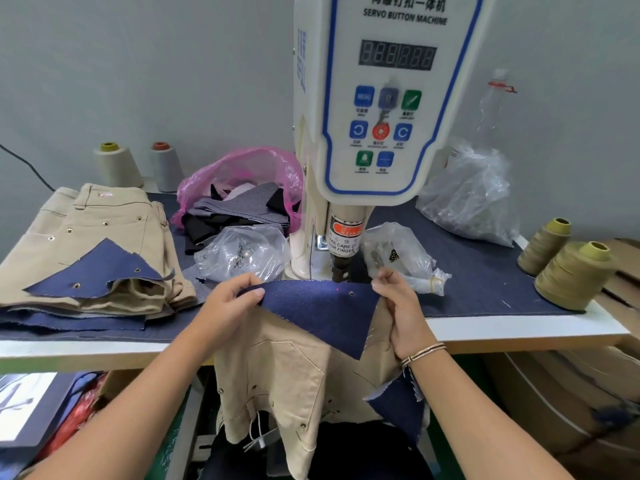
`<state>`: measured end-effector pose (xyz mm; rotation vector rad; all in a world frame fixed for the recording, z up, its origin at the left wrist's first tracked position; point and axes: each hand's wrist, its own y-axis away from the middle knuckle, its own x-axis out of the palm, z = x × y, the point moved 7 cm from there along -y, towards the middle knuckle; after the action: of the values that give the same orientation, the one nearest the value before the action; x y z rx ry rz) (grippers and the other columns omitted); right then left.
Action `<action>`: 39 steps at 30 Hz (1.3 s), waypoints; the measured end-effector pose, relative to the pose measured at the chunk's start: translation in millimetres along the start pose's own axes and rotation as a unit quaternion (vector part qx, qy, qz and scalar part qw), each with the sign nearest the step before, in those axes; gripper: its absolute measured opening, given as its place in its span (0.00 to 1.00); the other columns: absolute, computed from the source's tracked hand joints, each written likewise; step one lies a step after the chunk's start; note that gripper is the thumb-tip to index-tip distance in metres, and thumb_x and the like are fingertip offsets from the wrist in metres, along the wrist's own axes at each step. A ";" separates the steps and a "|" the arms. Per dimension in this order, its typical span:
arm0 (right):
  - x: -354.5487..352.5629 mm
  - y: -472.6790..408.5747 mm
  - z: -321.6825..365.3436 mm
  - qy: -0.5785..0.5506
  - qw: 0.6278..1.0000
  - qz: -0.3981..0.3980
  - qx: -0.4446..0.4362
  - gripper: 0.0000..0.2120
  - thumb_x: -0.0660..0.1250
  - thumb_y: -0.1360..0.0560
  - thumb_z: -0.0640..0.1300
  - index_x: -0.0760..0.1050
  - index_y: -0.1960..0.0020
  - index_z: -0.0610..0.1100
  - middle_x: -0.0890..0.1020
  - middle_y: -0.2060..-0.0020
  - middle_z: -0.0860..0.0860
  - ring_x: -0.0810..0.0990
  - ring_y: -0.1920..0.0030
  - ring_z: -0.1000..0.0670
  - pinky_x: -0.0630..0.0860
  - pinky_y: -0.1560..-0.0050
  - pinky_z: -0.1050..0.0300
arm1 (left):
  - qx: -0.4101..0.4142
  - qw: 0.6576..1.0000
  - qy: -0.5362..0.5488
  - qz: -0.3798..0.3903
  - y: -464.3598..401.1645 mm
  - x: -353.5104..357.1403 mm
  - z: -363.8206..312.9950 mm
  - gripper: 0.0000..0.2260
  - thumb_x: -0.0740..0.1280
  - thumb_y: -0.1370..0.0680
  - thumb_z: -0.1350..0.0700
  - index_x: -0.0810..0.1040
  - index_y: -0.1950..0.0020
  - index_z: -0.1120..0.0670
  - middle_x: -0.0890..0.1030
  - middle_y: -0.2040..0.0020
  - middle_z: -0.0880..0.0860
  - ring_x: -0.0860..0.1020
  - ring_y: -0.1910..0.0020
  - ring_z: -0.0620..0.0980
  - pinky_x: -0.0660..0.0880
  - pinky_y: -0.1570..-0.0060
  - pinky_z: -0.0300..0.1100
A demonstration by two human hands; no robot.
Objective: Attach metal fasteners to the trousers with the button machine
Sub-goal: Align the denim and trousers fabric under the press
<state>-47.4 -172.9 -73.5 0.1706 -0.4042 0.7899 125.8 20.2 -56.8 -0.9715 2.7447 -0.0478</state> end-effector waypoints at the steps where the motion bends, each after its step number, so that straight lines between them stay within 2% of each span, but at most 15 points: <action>1: -3.3 1.9 0.3 -0.017 1.000 -0.018 -0.001 0.15 0.59 0.26 0.30 0.74 0.62 0.48 0.74 0.72 0.54 0.75 0.71 0.57 0.74 0.69 0.65 | 0.032 0.998 -0.044 -0.028 -1.5 5.5 -2.0 0.06 0.63 0.28 0.54 0.71 0.65 0.52 0.71 0.69 0.45 0.67 0.67 0.43 0.63 0.65 0.38; 3: -9.1 5.4 3.0 0.013 0.999 -0.045 -0.013 0.18 0.59 0.26 0.30 0.75 0.65 0.50 0.75 0.71 0.55 0.74 0.69 0.57 0.73 0.67 0.66 | 0.063 0.989 -0.109 -0.080 -3.9 15.0 -2.4 0.08 0.63 0.25 0.56 0.72 0.64 0.48 0.73 0.69 0.45 0.68 0.68 0.42 0.64 0.64 0.36; 5: -10.8 8.6 10.7 0.137 0.989 -0.042 -0.036 0.14 0.61 0.25 0.31 0.74 0.61 0.49 0.76 0.69 0.56 0.74 0.66 0.58 0.72 0.64 0.67 | 0.082 0.977 -0.162 -0.112 -5.1 20.0 -1.4 0.12 0.64 0.23 0.62 0.73 0.62 0.47 0.76 0.68 0.47 0.71 0.67 0.41 0.65 0.65 0.31; 9: -7.5 7.2 37.4 0.359 0.929 0.024 -0.087 0.10 0.65 0.24 0.35 0.76 0.56 0.49 0.79 0.60 0.51 0.76 0.64 0.61 0.73 0.60 0.69 | 0.085 0.969 -0.202 -0.117 -6.9 19.0 2.0 0.13 0.63 0.22 0.63 0.72 0.61 0.46 0.75 0.68 0.46 0.72 0.67 0.39 0.65 0.66 0.29; 11: -14.3 -0.3 63.5 0.410 0.901 -0.019 -0.140 0.06 0.66 0.24 0.40 0.78 0.56 0.50 0.80 0.59 0.53 0.77 0.61 0.58 0.75 0.56 0.62 | 0.078 0.969 -0.197 -0.124 -7.8 15.4 4.8 0.13 0.64 0.22 0.63 0.73 0.60 0.46 0.75 0.67 0.47 0.71 0.67 0.38 0.65 0.66 0.29; 12: -20.7 -7.0 77.0 0.464 0.868 -0.065 -0.164 0.04 0.67 0.24 0.44 0.79 0.56 0.49 0.79 0.59 0.53 0.76 0.58 0.56 0.74 0.53 0.58 | 0.075 0.970 -0.196 -0.124 -8.3 14.5 5.8 0.13 0.64 0.22 0.63 0.73 0.61 0.46 0.75 0.68 0.47 0.71 0.68 0.38 0.65 0.66 0.29; 14: -27.3 -24.6 94.4 0.631 0.744 -0.136 -0.175 0.06 0.66 0.24 0.50 0.81 0.54 0.50 0.76 0.53 0.53 0.72 0.49 0.50 0.66 0.46 0.53 | 0.073 0.970 -0.198 -0.118 -8.6 14.2 6.4 0.13 0.64 0.22 0.64 0.72 0.61 0.47 0.73 0.70 0.45 0.70 0.68 0.38 0.65 0.66 0.29; 16: -22.8 -44.4 91.4 0.778 0.599 -0.124 -0.145 0.09 0.64 0.23 0.53 0.82 0.51 0.54 0.71 0.42 0.52 0.66 0.41 0.47 0.58 0.41 0.51 | 0.075 0.971 -0.196 -0.111 -8.1 14.5 6.2 0.13 0.64 0.23 0.65 0.72 0.61 0.47 0.72 0.71 0.43 0.70 0.69 0.38 0.65 0.66 0.29; 18: -15.7 -62.2 77.8 0.858 0.494 -0.077 -0.117 0.12 0.60 0.23 0.54 0.81 0.47 0.57 0.67 0.35 0.51 0.61 0.36 0.45 0.56 0.38 0.49 | 0.077 0.971 -0.201 -0.101 -8.0 15.4 5.4 0.13 0.65 0.23 0.65 0.73 0.61 0.48 0.73 0.70 0.45 0.70 0.68 0.39 0.65 0.65 0.30; 20: -10.5 -76.5 67.7 0.896 0.427 -0.052 -0.108 0.13 0.59 0.23 0.54 0.79 0.43 0.54 0.66 0.34 0.51 0.60 0.36 0.45 0.56 0.37 0.47 | 0.076 0.971 -0.210 -0.090 -8.9 16.4 5.6 0.11 0.65 0.24 0.66 0.74 0.61 0.50 0.74 0.68 0.47 0.69 0.68 0.42 0.64 0.65 0.32; 24: -6.9 -92.4 60.7 0.930 0.352 -0.056 -0.089 0.13 0.61 0.24 0.49 0.77 0.41 0.50 0.68 0.40 0.51 0.63 0.39 0.46 0.58 0.37 0.48 | 0.070 0.971 -0.215 -0.077 -9.0 18.9 6.5 0.09 0.65 0.24 0.64 0.74 0.60 0.52 0.74 0.67 0.47 0.67 0.68 0.44 0.64 0.65 0.35; 27: 0.3 -96.5 55.2 0.944 0.312 -0.049 -0.096 0.13 0.61 0.24 0.48 0.77 0.42 0.51 0.70 0.42 0.51 0.64 0.39 0.46 0.58 0.36 0.48 | 0.072 0.969 -0.226 -0.070 -8.5 19.7 6.2 0.07 0.65 0.23 0.63 0.74 0.59 0.53 0.75 0.66 0.48 0.68 0.68 0.44 0.64 0.65 0.36; 31: 7.2 -96.7 50.5 0.947 0.301 -0.036 -0.104 0.14 0.63 0.26 0.46 0.76 0.41 0.50 0.71 0.43 0.50 0.65 0.39 0.46 0.57 0.36 0.46 | 0.076 0.968 -0.230 -0.071 -8.7 19.4 5.5 0.05 0.65 0.23 0.63 0.75 0.58 0.55 0.75 0.66 0.48 0.69 0.68 0.43 0.64 0.64 0.34; 35: 1.8 -95.4 55.0 0.938 0.327 -0.052 -0.099 0.12 0.62 0.25 0.45 0.76 0.43 0.50 0.71 0.44 0.50 0.67 0.40 0.46 0.57 0.34 0.42 | 0.074 0.967 -0.233 -0.073 -9.2 19.1 5.7 0.05 0.65 0.23 0.63 0.75 0.58 0.55 0.76 0.66 0.49 0.69 0.68 0.43 0.64 0.64 0.34; 39: -1.3 -88.9 60.8 0.916 0.382 -0.068 -0.102 0.06 0.63 0.24 0.47 0.78 0.50 0.50 0.70 0.44 0.50 0.66 0.40 0.46 0.51 0.31 0.32 | 0.068 0.969 -0.227 -0.073 -9.2 18.8 6.5 0.06 0.65 0.23 0.63 0.75 0.59 0.54 0.76 0.66 0.48 0.70 0.68 0.41 0.64 0.64 0.33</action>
<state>-1.9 -253.7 -18.6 -0.9350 1.6898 0.3310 118.7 1.6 -66.0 -1.0004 2.2224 -0.0340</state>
